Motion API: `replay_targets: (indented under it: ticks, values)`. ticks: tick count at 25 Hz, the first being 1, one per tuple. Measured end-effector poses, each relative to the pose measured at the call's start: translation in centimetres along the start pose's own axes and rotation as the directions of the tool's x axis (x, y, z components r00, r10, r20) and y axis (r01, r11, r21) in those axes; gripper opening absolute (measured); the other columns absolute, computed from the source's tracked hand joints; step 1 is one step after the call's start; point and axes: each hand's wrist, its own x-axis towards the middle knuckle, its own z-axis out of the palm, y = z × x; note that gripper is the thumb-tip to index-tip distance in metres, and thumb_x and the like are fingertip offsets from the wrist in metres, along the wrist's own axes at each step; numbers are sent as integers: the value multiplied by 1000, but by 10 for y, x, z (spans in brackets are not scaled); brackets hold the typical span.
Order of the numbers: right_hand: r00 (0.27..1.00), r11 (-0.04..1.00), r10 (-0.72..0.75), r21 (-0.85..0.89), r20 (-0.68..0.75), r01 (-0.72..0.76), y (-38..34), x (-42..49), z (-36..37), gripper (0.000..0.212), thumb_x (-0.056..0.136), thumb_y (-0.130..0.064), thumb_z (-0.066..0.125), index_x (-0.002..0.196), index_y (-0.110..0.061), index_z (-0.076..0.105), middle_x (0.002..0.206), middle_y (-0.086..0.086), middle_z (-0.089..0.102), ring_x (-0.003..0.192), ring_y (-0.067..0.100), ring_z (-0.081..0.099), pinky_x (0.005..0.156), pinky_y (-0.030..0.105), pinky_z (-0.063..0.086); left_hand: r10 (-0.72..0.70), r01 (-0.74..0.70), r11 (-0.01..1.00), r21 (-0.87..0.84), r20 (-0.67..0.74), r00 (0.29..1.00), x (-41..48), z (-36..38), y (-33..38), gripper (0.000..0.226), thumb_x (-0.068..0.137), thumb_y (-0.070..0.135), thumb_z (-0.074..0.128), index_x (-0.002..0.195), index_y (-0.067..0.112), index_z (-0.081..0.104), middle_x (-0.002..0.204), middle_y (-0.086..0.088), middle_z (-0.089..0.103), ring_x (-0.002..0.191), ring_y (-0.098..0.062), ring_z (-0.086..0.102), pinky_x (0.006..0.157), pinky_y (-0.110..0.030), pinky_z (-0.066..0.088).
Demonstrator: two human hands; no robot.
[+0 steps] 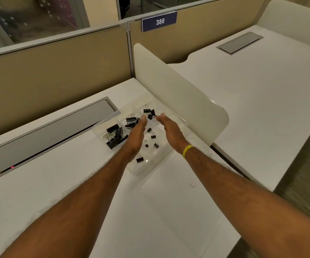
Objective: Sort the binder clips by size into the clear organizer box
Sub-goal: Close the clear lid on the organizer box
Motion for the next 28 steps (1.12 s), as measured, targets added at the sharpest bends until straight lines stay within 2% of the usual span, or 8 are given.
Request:
replay_targets:
  ticks: [2, 4, 7, 11, 16, 19, 25, 28]
  values:
    - [999, 997, -48, -58, -1, 48, -1, -9, -3, 45, 103, -41, 32, 137, -21, 53, 136, -14, 51, 129, 1, 42, 105, 18, 27, 31, -31, 997, 73, 7, 999, -5, -5, -2, 72, 91, 71, 29, 148, 27, 36, 153, -1, 39, 140, -17, 35, 116, -43, 26]
    - [988, 964, -157, -216, 1, 154, 2, -19, -7, 41, 102, -38, 39, 137, -20, 52, 138, -9, 50, 128, 3, 42, 109, 23, 31, 101, -95, 949, 300, -3, 995, -16, -11, -3, 78, 84, 80, 30, 143, 30, 41, 148, 1, 45, 135, -17, 42, 111, -49, 35]
    - [953, 769, -285, -570, 99, 289, 16, -33, -13, 52, 97, -33, 54, 145, -21, 40, 158, 0, 28, 145, 13, 20, 119, 32, 20, 197, -172, 791, 587, 22, 980, -44, -18, -11, 75, 87, 70, 36, 148, 27, 32, 158, 0, 29, 143, -19, 28, 115, -50, 29]
    - [946, 713, -304, -632, 110, 303, 29, -67, -10, 61, 94, -37, 58, 148, -22, 33, 161, 1, 17, 150, 18, 8, 122, 41, 13, 284, -210, 567, 797, 50, 958, -88, -28, -33, 75, 87, 68, 37, 149, 27, 31, 161, 2, 21, 148, -18, 17, 118, -48, 19]
    - [955, 680, -259, -674, 146, 288, 47, -123, -1, 62, 95, -41, 55, 149, -24, 30, 162, -1, 14, 150, 17, 4, 122, 42, 9, 254, -99, 429, 898, -15, 967, -146, -41, -74, 87, 82, 81, 19, 151, 29, 24, 163, 2, 11, 150, -20, 7, 119, -49, 9]
    - [958, 648, -230, -708, 169, 280, 60, -155, 7, 64, 95, -42, 54, 150, -22, 27, 162, 0, 12, 150, 18, 3, 122, 43, 8, 215, -54, 420, 906, -42, 976, -179, -45, -92, 102, 73, 87, 4, 153, 27, 21, 163, 2, 6, 151, -20, 0, 120, -48, 5]
    - [972, 594, -174, -770, 160, 233, 87, -223, 26, 64, 96, -43, 51, 151, -23, 25, 163, 0, 10, 151, 18, 2, 121, 40, 4, 161, -46, 396, 917, -20, 987, -241, -50, -122, 103, 71, 86, -1, 153, 27, 17, 164, 2, 0, 150, -18, -4, 120, -47, 0]
    - [978, 526, -137, -825, 160, 209, 100, -252, 30, 68, 94, -53, 45, 152, -24, 22, 163, -1, 6, 151, 18, 0, 120, 40, 1, 161, -72, 367, 927, 13, 987, -265, -51, -133, 106, 68, 87, -7, 154, 28, 16, 164, 2, -2, 150, -18, -5, 121, -46, -1]
